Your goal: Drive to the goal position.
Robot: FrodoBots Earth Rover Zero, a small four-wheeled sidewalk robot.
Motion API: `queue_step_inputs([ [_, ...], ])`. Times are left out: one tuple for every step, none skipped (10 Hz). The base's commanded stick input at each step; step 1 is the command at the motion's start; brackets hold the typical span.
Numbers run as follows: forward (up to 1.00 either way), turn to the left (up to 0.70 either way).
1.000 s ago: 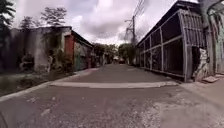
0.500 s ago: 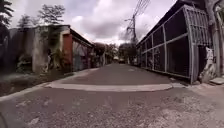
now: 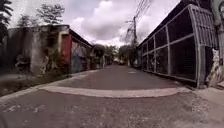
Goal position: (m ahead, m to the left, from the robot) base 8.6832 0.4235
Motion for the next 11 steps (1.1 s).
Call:
queue_step_inputs([
  [0.5,0.0],
  [0.5,0.0],
  [0.5,0.0],
  [0.5,0.0],
  [0.5,0.0],
  [0.5,0.0],
  [0.5,0.0],
  [0.5,0.0],
  [0.5,0.0],
  [0.5,0.0],
  [0.5,0.0],
])
